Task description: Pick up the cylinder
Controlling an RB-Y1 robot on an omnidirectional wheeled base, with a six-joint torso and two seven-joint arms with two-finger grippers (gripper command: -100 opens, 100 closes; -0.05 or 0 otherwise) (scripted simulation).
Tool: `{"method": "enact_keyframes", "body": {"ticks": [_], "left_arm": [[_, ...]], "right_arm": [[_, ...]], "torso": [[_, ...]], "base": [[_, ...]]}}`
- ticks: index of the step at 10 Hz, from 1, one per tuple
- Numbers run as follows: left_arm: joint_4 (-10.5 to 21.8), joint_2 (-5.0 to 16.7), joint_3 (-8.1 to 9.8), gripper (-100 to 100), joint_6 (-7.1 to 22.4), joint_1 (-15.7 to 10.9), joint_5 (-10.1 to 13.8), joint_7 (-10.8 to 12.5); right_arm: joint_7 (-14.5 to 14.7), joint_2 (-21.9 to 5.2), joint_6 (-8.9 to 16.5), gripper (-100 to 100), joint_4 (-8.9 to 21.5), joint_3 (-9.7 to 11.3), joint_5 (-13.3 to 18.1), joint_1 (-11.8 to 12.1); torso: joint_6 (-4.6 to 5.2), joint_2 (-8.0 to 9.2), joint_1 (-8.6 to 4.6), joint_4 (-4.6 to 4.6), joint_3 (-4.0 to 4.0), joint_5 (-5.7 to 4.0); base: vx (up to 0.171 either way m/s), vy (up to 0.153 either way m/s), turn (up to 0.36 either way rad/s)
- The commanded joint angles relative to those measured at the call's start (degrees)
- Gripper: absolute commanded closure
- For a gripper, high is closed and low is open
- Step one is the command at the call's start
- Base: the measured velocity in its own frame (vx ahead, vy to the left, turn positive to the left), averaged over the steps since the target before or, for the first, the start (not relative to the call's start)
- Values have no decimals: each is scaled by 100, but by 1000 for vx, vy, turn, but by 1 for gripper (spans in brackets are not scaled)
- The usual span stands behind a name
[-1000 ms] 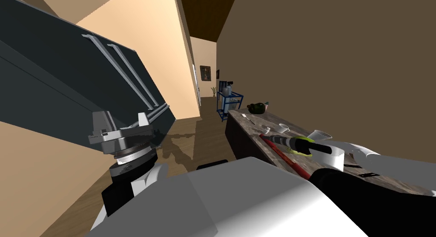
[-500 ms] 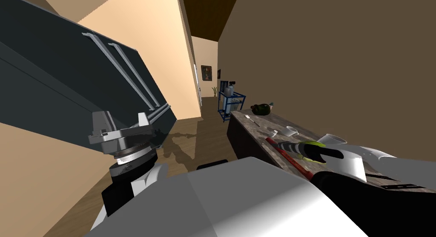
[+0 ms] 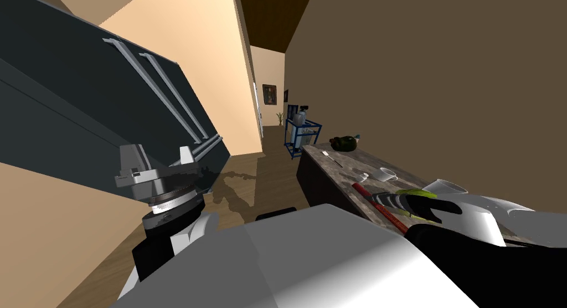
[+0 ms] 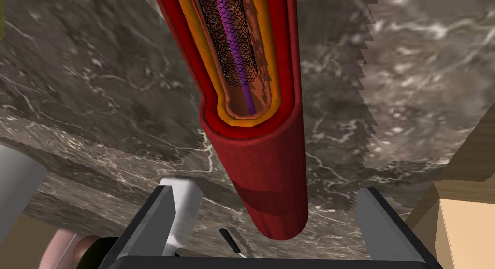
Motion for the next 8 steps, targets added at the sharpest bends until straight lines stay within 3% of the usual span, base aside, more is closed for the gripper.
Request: {"method": "enact_keyframes", "body": {"ticks": [1, 2, 3, 4, 5, 7, 8], "left_arm": [[0, 0, 0, 0, 0, 0, 0, 0], [0, 0, 0, 0, 0, 0, 0, 0], [0, 0, 0, 0, 0, 0, 0, 0], [0, 0, 0, 0, 0, 0, 0, 0], [0, 0, 0, 0, 0, 0, 0, 0], [0, 0, 0, 0, 0, 0, 0, 0], [0, 0, 0, 0, 0, -1, 0, 0]], "right_arm": [[47, -44, 24, -100, 103, 198, -18, -38], [171, -94, 108, -100, 190, 337, -93, 130], [171, -94, 108, -100, 190, 337, -93, 49], [171, -94, 108, -100, 190, 337, -93, 130], [286, -125, 191, -100, 261, 474, -161, 285], [286, -125, 191, -100, 261, 474, -161, 270], [391, -140, 269, -100, 314, 608, -222, 416]], "torso": [[0, 0, 0, 0, 0, 0], [-1, 2, -1, 0, 0, 0], [0, 1, 0, 0, 0, 1], [-1, 4, -2, 1, 2, 1], [0, 14, -9, 3, 7, -1], [-1, 11, -9, 2, 6, -1], [-1, 17, -11, 4, 9, -1]], "base": [[66, 42, 1], [70, 45, 23], [59, 35, 8], [27, 11, 2], [47, 19, 27], [35, 15, -1], [49, 10, 19]]}}
